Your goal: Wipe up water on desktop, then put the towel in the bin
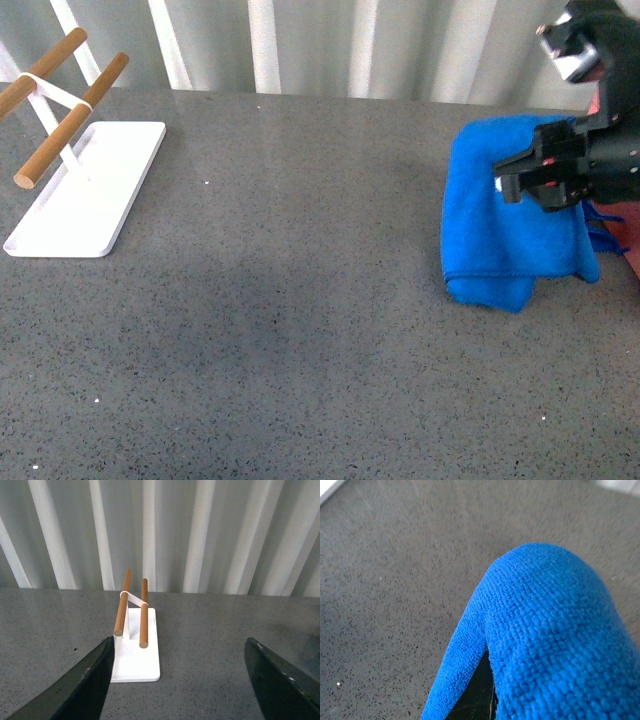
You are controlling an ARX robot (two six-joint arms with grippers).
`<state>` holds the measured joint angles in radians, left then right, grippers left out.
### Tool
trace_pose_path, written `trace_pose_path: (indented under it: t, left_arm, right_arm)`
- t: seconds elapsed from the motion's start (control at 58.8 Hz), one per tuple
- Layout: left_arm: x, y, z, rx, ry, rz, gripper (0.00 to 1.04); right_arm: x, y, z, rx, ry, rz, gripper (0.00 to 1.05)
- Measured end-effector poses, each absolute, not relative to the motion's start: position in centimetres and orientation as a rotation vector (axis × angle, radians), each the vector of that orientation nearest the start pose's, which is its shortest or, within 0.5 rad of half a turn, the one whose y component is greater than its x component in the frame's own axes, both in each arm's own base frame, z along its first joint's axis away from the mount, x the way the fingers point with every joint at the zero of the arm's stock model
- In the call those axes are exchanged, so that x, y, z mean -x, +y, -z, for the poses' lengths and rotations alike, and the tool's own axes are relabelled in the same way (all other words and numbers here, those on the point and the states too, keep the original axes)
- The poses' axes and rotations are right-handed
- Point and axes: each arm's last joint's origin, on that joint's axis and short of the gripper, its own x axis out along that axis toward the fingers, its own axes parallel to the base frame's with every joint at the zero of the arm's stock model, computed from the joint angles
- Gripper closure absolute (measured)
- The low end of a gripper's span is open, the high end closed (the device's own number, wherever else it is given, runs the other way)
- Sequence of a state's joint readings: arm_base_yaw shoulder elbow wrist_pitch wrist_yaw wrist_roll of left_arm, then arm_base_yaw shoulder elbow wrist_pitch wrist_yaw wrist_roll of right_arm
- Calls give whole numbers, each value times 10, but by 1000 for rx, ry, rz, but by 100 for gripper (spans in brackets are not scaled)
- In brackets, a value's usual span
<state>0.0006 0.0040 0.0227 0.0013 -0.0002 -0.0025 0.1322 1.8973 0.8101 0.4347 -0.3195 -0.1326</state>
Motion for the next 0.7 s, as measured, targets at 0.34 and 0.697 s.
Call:
trace_pose_path:
  t: [0.34,0.697]
  left_arm:
    - [-97,0,-171,2,-20,-1,7]
    - [-97,0,-171,2,-20,-1,7]
  right_arm:
    - [-364,57,-37,-8,926,-392,101]
    - [-368,36,-35,-44,925,-373,101]
